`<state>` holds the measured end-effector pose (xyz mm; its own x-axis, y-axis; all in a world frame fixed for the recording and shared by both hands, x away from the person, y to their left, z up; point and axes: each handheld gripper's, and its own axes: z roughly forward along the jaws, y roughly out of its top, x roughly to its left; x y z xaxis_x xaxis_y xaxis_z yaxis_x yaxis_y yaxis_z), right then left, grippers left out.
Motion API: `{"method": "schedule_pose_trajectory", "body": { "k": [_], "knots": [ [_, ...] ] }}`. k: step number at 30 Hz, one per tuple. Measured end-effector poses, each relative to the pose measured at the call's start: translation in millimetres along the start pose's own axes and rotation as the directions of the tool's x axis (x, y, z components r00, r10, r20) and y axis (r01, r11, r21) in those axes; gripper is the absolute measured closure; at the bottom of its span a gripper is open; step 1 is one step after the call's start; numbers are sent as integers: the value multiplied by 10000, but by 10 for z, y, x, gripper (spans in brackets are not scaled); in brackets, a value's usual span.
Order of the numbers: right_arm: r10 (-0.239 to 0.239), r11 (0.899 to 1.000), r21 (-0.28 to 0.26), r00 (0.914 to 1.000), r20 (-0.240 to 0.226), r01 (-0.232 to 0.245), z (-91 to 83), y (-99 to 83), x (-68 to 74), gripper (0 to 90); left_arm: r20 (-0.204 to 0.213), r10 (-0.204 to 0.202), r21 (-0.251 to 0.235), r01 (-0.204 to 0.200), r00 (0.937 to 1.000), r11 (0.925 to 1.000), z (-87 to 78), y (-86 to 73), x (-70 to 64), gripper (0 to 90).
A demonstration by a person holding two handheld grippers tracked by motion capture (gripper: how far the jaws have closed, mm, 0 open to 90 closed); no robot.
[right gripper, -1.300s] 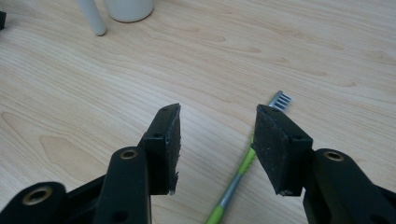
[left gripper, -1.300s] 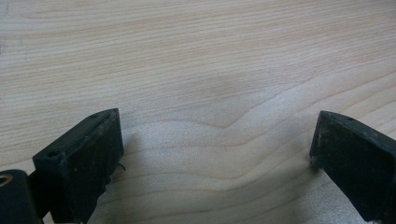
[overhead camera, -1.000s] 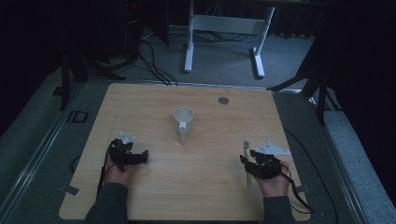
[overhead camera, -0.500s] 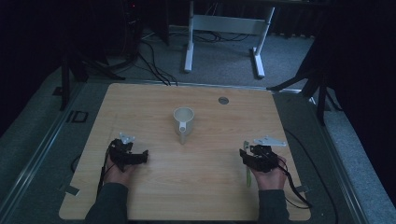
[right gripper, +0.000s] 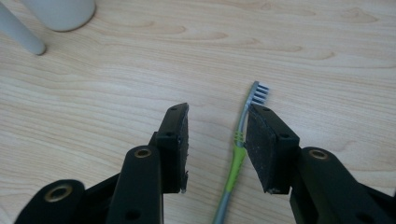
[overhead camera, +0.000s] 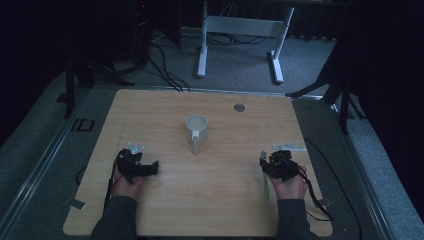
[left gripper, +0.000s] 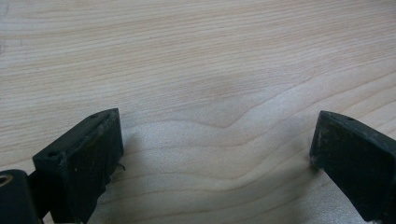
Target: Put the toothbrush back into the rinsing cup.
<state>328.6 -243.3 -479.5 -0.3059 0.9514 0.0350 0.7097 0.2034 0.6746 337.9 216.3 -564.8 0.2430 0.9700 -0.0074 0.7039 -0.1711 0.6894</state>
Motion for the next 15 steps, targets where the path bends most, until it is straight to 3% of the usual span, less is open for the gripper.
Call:
{"method": "schedule_pose_trajectory", "body": {
  "k": [9,15],
  "knots": [
    [96,9989,457,9998,155,-103,104,-3,-38,581,0,1,0,-1,10000,10000,0,0,0,34],
    [160,9942,1059,9998,99,-170,179,1,-52,581,0,1,0,-1,10000,10000,0,0,0,34]
  ]
}}
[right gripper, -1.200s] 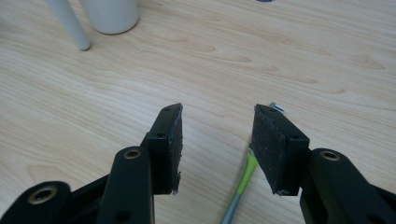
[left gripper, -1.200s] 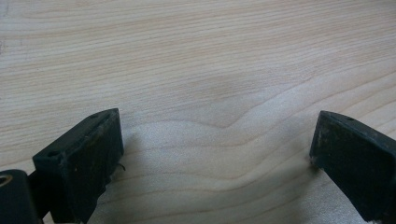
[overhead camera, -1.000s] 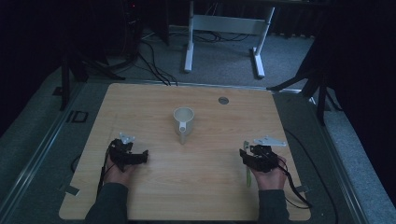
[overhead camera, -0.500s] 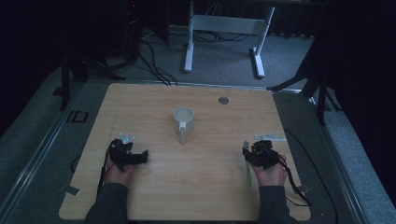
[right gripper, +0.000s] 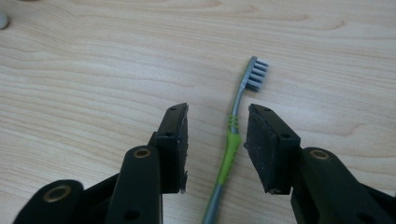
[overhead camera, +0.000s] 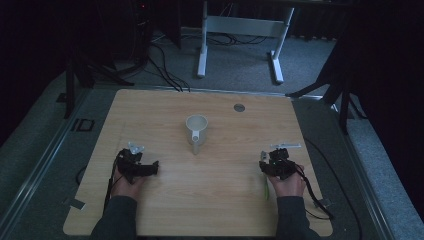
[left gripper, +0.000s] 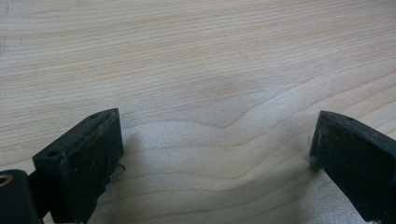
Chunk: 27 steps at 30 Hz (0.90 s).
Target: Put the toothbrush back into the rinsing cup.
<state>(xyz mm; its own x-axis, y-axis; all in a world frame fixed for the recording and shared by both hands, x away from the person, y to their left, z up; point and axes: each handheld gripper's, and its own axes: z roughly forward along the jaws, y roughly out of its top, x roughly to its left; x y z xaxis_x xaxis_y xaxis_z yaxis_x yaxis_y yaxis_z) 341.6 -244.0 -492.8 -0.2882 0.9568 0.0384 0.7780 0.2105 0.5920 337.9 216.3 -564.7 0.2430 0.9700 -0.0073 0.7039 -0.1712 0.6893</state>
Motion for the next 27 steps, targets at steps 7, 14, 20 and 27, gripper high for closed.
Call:
{"method": "schedule_pose_trajectory", "body": {
  "k": [7,14,20,27],
  "knots": [
    [56,9996,287,10000,7,-57,47,8,-15,582,-1,0,1,0,10000,10000,0,0,0,34],
    [15,9987,514,9999,117,-21,90,18,-19,593,0,1,0,-1,10000,10000,0,0,0,34],
    [92,9972,736,9998,153,-103,113,27,-25,600,-1,-1,-1,1,10000,10000,0,0,0,34],
    [68,9944,1050,9999,149,-83,147,47,-47,611,0,0,0,0,10000,10000,0,0,0,34]
  ]
}}
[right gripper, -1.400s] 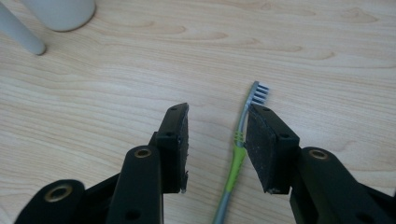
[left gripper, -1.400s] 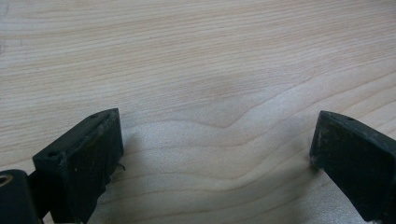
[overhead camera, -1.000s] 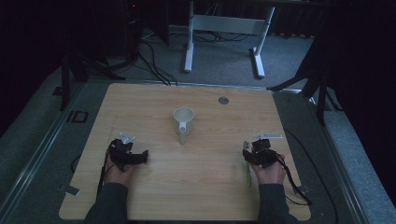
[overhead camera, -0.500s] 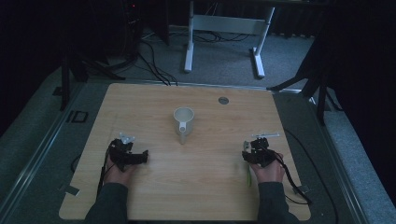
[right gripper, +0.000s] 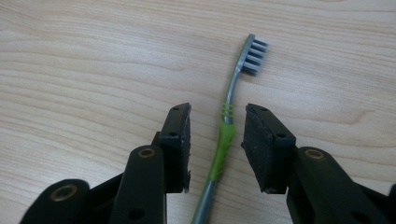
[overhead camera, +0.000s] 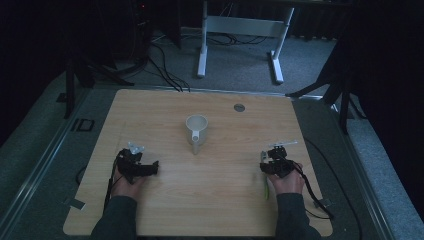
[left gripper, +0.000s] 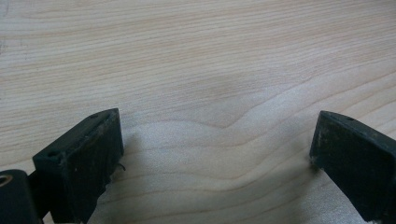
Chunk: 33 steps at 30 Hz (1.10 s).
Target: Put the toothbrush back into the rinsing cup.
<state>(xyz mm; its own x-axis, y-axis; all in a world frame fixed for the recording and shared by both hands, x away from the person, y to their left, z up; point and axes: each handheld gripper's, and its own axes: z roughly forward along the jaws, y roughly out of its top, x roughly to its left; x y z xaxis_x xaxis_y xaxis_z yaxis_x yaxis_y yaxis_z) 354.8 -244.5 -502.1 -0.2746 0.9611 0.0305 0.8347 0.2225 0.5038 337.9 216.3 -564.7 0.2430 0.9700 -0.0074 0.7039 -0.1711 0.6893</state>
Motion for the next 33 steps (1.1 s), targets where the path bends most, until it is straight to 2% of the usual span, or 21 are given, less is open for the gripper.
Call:
{"method": "schedule_pose_trajectory", "body": {
  "k": [15,33],
  "knots": [
    [238,9983,537,9997,-43,-235,79,-22,-36,648,0,-1,-1,1,10000,10000,0,0,0,34],
    [338,9956,877,9994,-71,-331,136,-29,-30,669,1,-2,-3,2,10000,10000,0,0,0,34]
  ]
}}
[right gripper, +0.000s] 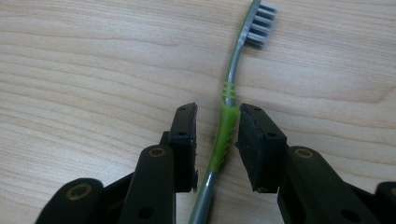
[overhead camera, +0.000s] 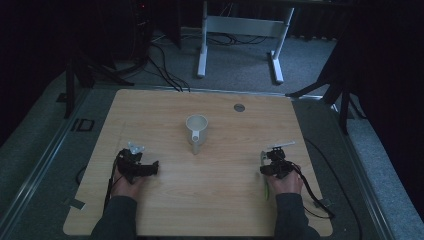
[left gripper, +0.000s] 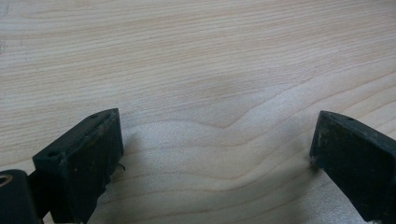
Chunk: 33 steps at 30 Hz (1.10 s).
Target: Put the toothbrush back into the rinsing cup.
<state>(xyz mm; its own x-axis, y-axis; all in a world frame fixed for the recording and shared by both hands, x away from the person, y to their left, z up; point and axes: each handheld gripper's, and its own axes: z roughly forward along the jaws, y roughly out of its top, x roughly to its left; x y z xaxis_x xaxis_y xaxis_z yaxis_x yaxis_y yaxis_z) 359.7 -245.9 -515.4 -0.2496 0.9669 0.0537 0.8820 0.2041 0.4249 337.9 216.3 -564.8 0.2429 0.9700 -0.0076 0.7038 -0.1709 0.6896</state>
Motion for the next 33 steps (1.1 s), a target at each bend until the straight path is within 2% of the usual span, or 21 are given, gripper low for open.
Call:
{"method": "schedule_pose_trajectory", "body": {
  "k": [20,33],
  "knots": [
    [188,9986,500,9998,-22,-186,73,-16,-13,691,0,1,1,-1,10000,10000,0,0,0,34],
    [209,9965,802,9994,288,-232,71,8,-20,769,0,1,0,-1,10000,10000,0,0,0,34]
  ]
}}
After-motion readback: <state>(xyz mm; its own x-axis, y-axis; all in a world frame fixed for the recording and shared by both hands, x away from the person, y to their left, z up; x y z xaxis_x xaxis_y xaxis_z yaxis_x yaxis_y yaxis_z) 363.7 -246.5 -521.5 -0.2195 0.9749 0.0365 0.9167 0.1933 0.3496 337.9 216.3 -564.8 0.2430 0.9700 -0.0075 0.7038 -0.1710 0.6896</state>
